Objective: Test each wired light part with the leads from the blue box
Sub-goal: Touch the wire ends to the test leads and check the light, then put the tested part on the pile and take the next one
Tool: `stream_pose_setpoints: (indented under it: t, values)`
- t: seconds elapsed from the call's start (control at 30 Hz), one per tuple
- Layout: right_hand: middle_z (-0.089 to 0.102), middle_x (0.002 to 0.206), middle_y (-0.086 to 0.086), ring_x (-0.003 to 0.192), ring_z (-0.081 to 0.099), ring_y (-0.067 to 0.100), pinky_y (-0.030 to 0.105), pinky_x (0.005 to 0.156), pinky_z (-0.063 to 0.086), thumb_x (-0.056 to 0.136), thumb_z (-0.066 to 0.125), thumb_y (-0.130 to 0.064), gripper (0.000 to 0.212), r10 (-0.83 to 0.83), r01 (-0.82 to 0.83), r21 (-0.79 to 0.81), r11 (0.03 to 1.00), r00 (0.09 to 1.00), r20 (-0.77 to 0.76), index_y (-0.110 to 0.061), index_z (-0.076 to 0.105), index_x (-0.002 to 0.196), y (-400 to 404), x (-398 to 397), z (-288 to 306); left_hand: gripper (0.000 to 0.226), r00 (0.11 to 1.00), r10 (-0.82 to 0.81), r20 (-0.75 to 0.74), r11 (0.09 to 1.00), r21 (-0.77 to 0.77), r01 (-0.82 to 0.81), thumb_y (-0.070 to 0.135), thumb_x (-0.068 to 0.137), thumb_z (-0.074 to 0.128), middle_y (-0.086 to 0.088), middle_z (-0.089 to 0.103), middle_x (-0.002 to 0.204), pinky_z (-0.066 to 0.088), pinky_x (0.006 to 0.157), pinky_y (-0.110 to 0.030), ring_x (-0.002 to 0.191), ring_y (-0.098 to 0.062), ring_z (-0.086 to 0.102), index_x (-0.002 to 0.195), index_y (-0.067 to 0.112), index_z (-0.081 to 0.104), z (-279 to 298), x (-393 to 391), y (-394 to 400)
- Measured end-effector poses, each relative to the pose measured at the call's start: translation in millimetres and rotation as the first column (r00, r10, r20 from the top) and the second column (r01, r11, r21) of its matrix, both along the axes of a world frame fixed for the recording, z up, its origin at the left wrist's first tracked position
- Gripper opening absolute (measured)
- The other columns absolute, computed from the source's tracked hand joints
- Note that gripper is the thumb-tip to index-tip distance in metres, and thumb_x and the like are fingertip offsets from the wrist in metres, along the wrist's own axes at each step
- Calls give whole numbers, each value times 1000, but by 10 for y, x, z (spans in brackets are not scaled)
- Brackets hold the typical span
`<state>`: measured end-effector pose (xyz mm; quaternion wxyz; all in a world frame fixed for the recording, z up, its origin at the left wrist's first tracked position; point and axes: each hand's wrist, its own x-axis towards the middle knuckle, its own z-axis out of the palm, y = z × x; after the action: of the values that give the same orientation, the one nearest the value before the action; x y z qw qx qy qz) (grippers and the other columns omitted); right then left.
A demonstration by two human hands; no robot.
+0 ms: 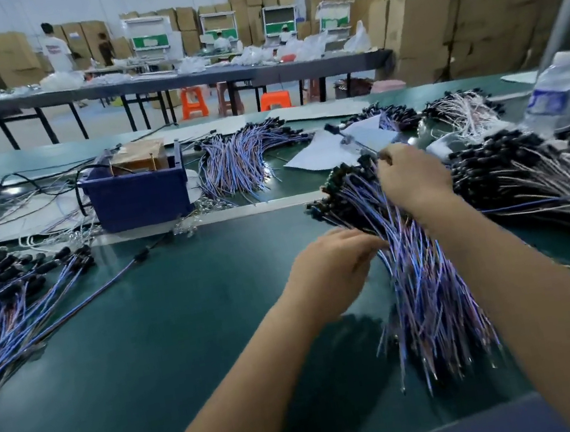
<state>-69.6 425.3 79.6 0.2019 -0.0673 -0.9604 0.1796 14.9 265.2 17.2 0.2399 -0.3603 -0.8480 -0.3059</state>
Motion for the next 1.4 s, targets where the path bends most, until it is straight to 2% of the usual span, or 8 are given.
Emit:
stream_pose_setpoints:
  t: [0.1,0.23,0.63,0.77,0.97,1.2,1.3,1.4]
  values:
    - [46,137,22,123,43,40,44,100,38,94,44,-25,46,-82,62,123,990,983,163,-13,43,139,211,54,-125,27,977,73,200,996,-60,-63,2,92,53,-5,71,104,47,84,-31,101,-26,60,107,13,73,-196,-58,3]
    - [35,142,23,131,31,38,46,109,25,90,47,-28,50,-92,70,153,986,986,138,-16,40,138,3,97,-256,25,904,262,339,962,-17,-272,10,90,56,0,69,102,47,84,-29,101,-21,59,104,20,73,-318,-109,-235]
    - [37,138,12,129,29,31,40,104,25,92,48,-36,46,485,-469,-122,875,852,198,-22,45,136,-2178,174,-738,30,452,773,445,486,43,-873,12,87,53,-8,51,124,35,81,-24,93,-20,51,111,18,68,-259,-102,-2030]
    - [42,135,10,126,34,29,39,103,26,94,44,-34,41,483,-476,-84,876,855,189,-20,49,132,-2474,243,-955,45,292,806,514,355,-27,-934,12,88,53,-16,51,131,39,86,-34,106,-30,52,132,9,54,-306,-98,-2404]
    - [50,127,5,121,38,27,36,99,28,94,46,-32,31,520,-507,-123,853,846,119,-22,59,121,-2403,195,-1025,23,169,894,415,279,-220,-935,15,88,50,-17,55,115,36,71,-35,91,-34,52,107,7,62,-290,-289,-2351]
    - [59,118,2,115,44,25,33,95,30,94,47,-28,26,522,-497,-236,835,851,56,-26,65,113,-2410,207,-1017,17,296,897,328,325,-37,-945,13,100,42,-17,49,117,31,70,-38,83,-32,46,109,7,54,-364,-286,-2308]
    - [65,107,0,105,53,22,30,88,39,94,49,-22,23,524,-492,-387,780,851,-25,-22,69,105,-2401,219,-998,11,509,788,345,441,259,-859,10,99,45,-11,60,104,36,72,-31,84,-23,51,102,9,55,-314,-270,-2287]
    - [68,82,-1,81,62,18,28,70,45,94,49,-12,20,544,-457,-693,557,832,-111,-19,68,91,-2389,246,-941,12,766,505,398,510,579,-637,10,93,54,2,65,82,46,74,-24,78,-11,57,87,15,63,-205,-224,-2135]
